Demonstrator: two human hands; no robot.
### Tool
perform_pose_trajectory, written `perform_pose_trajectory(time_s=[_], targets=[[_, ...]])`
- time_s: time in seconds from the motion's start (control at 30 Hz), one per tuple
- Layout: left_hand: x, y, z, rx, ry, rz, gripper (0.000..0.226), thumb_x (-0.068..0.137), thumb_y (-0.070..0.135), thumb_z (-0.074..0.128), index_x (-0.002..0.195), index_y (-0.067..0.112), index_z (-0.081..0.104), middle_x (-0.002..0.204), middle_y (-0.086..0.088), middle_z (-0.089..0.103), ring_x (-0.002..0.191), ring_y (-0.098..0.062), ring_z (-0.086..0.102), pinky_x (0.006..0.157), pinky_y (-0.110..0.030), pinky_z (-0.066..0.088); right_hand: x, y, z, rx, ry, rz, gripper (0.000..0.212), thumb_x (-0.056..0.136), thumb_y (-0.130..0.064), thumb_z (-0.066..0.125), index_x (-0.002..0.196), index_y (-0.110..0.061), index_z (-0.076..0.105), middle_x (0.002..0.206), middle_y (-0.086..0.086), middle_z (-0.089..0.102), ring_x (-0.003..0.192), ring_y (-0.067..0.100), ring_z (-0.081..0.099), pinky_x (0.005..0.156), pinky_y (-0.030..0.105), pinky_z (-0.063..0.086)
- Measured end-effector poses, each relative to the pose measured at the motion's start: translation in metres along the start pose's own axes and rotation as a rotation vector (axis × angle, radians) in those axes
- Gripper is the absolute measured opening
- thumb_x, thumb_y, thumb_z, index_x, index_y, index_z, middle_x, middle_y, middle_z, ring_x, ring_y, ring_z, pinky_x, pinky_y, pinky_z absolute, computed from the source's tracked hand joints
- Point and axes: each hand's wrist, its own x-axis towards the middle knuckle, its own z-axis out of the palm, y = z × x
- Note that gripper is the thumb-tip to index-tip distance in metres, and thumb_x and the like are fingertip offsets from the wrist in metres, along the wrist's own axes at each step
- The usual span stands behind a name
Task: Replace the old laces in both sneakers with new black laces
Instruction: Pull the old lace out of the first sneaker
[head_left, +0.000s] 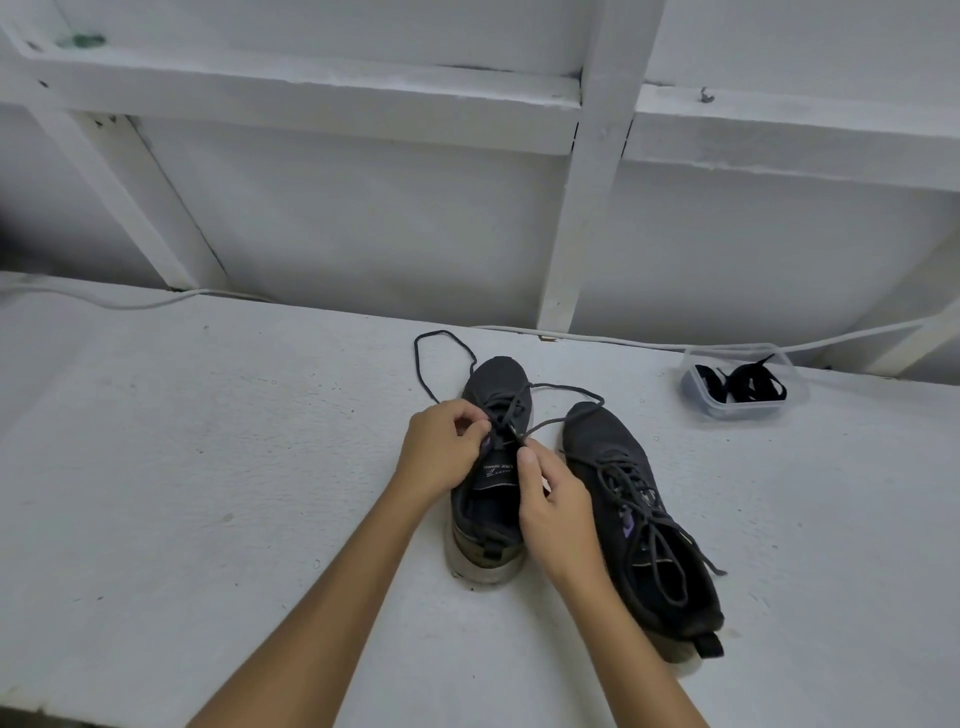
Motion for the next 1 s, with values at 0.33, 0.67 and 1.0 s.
perform_pose_trajectory(time_s=[0.33, 0.67, 1.0], targets=[[0.006, -0.010, -0.010, -0.130, -0.113, -0.042, 0.011, 0.094, 0.033, 0.066, 0.103, 0.028, 0.067, 0.097, 0.012, 0.067, 0.091, -0.004, 0.062, 0.075, -0.015, 0.047, 0.002, -0.008, 0.004, 0.087, -0.037, 0.003, 0.033, 0.110, -0.029, 0.036, 0.120, -0.024, 0.067, 0.117, -0.011, 0.069, 0.116, 0.006, 0.060, 0.101, 0.031, 0.047], [0.009, -0.017, -0.012, -0.212, -0.121, -0.051, 0.011, 0.102, 0.032, 0.051, 0.102, 0.023, 0.058, 0.101, 0.004, 0.067, 0.093, -0.011, 0.065, 0.086, -0.037, 0.058, -0.001, -0.012, 0.008, 0.079, -0.062, 0.029, 0.028, 0.110, -0.026, 0.038, 0.109, -0.047, 0.058, 0.110, -0.045, 0.060, 0.113, -0.019, 0.051, 0.090, 0.002, 0.034], [0.009, -0.023, -0.015, -0.420, -0.094, -0.147, 0.015, 0.103, 0.032, 0.050, 0.108, 0.021, 0.059, 0.107, -0.002, 0.071, 0.098, -0.017, 0.069, 0.084, -0.036, 0.060, 0.002, -0.002, 0.010, 0.080, -0.050, -0.002, 0.033, 0.111, -0.028, 0.034, 0.126, -0.028, 0.063, 0.123, -0.012, 0.067, 0.122, 0.008, 0.058, 0.108, 0.037, 0.045]])
